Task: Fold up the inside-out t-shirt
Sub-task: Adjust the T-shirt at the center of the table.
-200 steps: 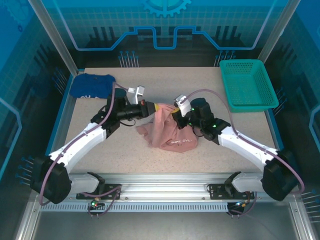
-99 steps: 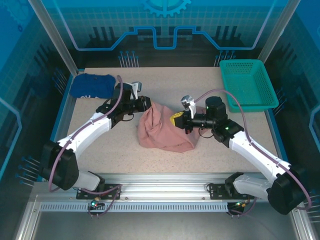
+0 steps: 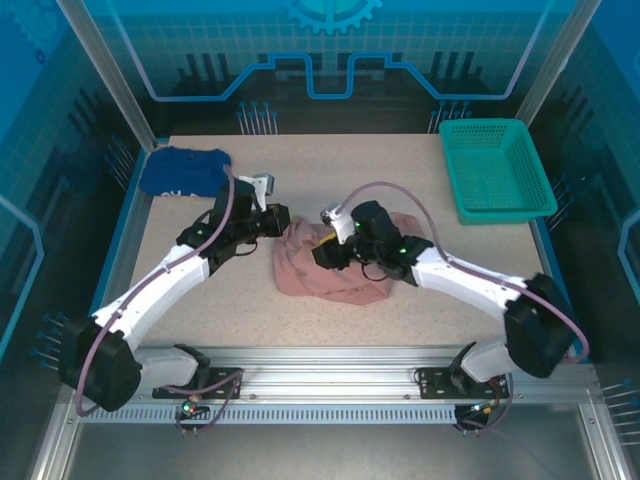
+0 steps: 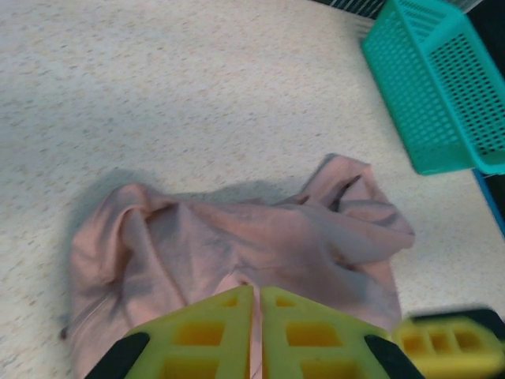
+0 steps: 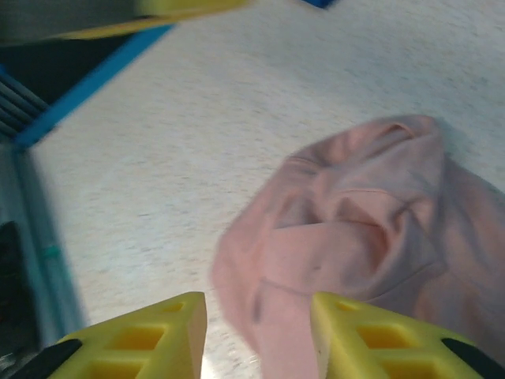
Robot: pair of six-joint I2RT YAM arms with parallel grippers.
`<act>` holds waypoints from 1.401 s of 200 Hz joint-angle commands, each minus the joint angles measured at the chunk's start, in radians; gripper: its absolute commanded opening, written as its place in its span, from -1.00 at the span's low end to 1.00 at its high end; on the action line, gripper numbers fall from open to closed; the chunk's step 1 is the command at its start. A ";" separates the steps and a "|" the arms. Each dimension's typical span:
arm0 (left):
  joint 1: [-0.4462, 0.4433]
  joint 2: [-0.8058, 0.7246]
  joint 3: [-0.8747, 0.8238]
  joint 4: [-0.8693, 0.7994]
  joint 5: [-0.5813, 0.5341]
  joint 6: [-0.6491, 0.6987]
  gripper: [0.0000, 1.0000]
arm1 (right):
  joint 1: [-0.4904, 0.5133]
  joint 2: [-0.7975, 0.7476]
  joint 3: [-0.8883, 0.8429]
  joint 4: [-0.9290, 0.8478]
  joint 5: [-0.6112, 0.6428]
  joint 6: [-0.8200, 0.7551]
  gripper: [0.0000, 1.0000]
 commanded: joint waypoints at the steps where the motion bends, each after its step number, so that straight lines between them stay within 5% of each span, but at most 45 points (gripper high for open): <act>1: 0.031 -0.066 -0.053 -0.056 -0.122 0.012 -0.73 | 0.039 0.140 0.138 -0.012 0.213 0.007 -0.14; 58: 0.067 -0.148 -0.138 -0.050 -0.164 0.009 -0.69 | 0.057 0.425 0.370 -0.143 0.380 -0.021 -0.15; 90: 0.067 -0.156 -0.164 -0.041 -0.145 -0.006 -0.68 | 0.057 0.449 0.398 -0.178 0.417 -0.031 -0.47; 118: 0.067 -0.154 -0.182 -0.030 -0.110 -0.027 -0.66 | 0.050 0.427 0.404 -0.197 0.401 -0.049 -1.00; 183: 0.064 -0.055 -0.233 0.197 0.237 -0.187 -0.24 | -0.058 0.114 0.144 0.059 0.029 0.067 -1.00; 210: 0.052 0.038 -0.197 0.270 0.312 -0.220 -0.08 | -0.078 0.046 0.065 0.127 -0.015 0.116 -1.00; 280: -0.006 0.235 -0.104 0.240 0.211 -0.144 0.01 | -0.100 -0.012 0.028 0.145 -0.035 0.139 -1.00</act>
